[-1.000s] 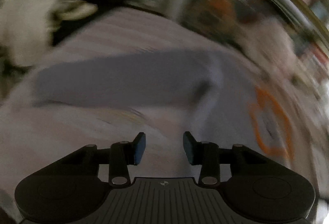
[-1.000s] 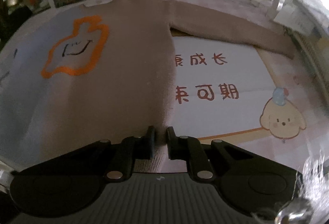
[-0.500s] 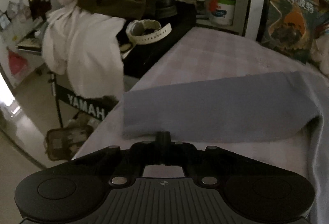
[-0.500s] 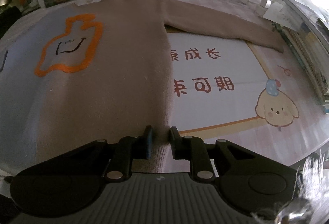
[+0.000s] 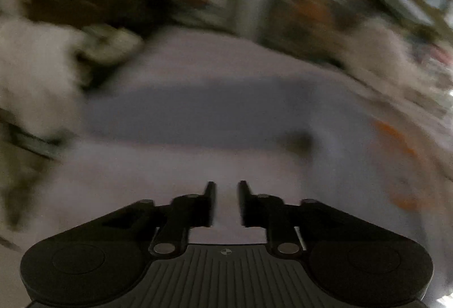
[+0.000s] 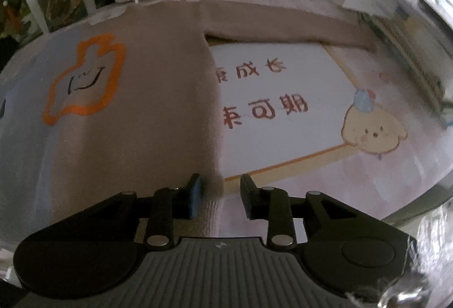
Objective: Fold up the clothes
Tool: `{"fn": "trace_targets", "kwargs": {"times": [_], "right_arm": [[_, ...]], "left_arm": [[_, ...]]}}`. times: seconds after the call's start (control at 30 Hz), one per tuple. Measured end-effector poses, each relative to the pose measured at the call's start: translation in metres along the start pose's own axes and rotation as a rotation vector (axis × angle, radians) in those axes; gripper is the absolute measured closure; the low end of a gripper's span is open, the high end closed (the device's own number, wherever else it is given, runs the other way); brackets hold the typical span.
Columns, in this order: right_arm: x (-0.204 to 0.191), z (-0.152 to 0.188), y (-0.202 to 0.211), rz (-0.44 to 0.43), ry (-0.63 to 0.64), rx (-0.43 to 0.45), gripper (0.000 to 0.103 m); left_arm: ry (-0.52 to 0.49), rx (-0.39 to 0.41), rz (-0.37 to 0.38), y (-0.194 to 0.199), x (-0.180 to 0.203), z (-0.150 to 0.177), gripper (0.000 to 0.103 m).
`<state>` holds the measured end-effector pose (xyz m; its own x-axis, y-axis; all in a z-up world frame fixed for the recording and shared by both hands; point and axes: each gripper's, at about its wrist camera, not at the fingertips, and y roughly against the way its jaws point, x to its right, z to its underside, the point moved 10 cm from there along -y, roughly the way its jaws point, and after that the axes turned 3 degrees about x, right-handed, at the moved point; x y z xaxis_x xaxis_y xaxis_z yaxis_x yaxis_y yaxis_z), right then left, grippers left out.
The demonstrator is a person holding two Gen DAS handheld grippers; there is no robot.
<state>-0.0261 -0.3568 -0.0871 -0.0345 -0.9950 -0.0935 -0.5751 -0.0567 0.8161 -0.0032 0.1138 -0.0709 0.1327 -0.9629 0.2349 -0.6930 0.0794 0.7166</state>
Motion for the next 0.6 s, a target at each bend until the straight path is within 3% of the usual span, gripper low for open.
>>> {"fn": "trace_targets", "kwargs": {"times": [0.07, 0.1, 0.2, 0.27, 0.33, 0.37, 0.6], "right_arm": [[-0.002, 0.001, -0.001, -0.015, -0.013, -0.005, 0.077], [-0.004, 0.002, -0.001, -0.024, -0.013, -0.004, 0.085], [-0.018, 0.002, -0.001, -0.053, 0.036, -0.015, 0.092], [-0.026, 0.003, 0.001, -0.059, 0.091, -0.014, 0.094], [-0.022, 0.002, 0.000, -0.026, 0.119, 0.005, 0.094], [-0.021, 0.001, 0.000, -0.017, 0.121, 0.010, 0.095], [-0.014, -0.004, -0.004, 0.042, 0.121, 0.039, 0.096]], "left_arm": [[-0.030, -0.041, 0.072, -0.002, 0.029, 0.018, 0.072], [-0.051, -0.052, 0.085, -0.004, 0.039, 0.024, 0.070], [-0.123, -0.053, 0.075, -0.009, 0.054, 0.035, 0.068], [-0.156, -0.048, 0.070, -0.012, 0.060, 0.037, 0.073], [-0.175, -0.053, 0.062, -0.016, 0.067, 0.038, 0.095], [-0.183, -0.052, 0.058, -0.018, 0.069, 0.037, 0.098], [-0.215, -0.044, 0.035, -0.025, 0.075, 0.027, 0.099]]}}
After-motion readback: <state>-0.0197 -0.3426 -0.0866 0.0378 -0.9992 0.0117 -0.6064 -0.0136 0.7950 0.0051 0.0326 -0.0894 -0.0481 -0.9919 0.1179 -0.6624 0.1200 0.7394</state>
